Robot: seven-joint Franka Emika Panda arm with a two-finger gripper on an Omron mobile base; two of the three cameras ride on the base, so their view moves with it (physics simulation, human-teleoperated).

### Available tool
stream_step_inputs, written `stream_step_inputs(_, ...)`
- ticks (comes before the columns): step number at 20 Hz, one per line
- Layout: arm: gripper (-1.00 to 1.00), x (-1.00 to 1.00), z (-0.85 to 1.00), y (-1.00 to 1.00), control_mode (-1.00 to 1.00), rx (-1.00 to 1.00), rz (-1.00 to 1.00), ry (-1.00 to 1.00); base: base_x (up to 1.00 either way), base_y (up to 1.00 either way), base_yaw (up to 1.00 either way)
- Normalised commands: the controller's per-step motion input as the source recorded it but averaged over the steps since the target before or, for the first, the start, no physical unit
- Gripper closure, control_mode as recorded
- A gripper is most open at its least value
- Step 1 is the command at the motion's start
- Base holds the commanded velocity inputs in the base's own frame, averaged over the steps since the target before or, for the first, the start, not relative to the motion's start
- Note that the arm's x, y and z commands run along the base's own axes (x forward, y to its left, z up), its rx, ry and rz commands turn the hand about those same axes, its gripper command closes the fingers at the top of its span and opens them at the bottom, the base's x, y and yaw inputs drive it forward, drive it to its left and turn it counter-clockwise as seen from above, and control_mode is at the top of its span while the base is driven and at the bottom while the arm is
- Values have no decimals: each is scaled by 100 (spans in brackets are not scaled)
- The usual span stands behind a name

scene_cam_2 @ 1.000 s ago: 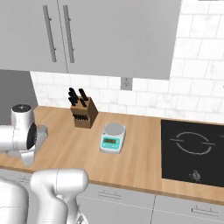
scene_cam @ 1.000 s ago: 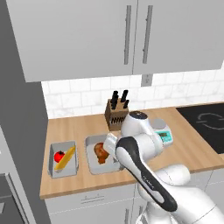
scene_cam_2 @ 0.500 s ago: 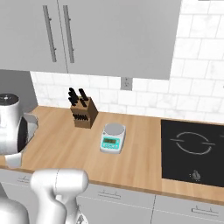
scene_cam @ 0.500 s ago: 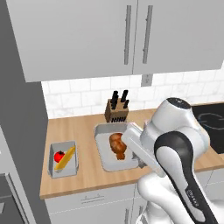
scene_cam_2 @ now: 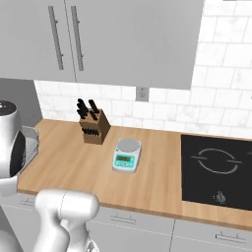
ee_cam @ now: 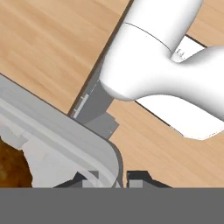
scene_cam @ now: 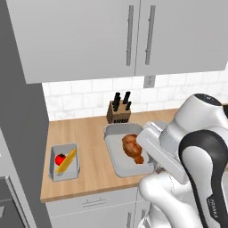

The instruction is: Take the meat container that has the chicken drumstick and place it on the second highest rack of the freezer. Then take the vegetable container that has the tomato and corn and place it on the highest rack of the freezer.

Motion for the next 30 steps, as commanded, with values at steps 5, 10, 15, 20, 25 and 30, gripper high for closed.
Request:
stream_step_inputs(5,100,0,0,0,-100,0,0,0,0,0,0)
stream_step_inputs(10,100,-6,0,0,-100,0,0,0,0,0,0)
stream_step_inputs(15,100,-20,0,0,100,0,1,-3,-80,-3,5)
stream_step_inputs(20,100,0,0,0,100,0,0,0,-100,-7,1)
stream_step_inputs(25,100,0,0,0,100,0,0,0,-72,68,3)
stream_step_inputs(30,100,0,0,0,100,0,0,0,-39,100,7)
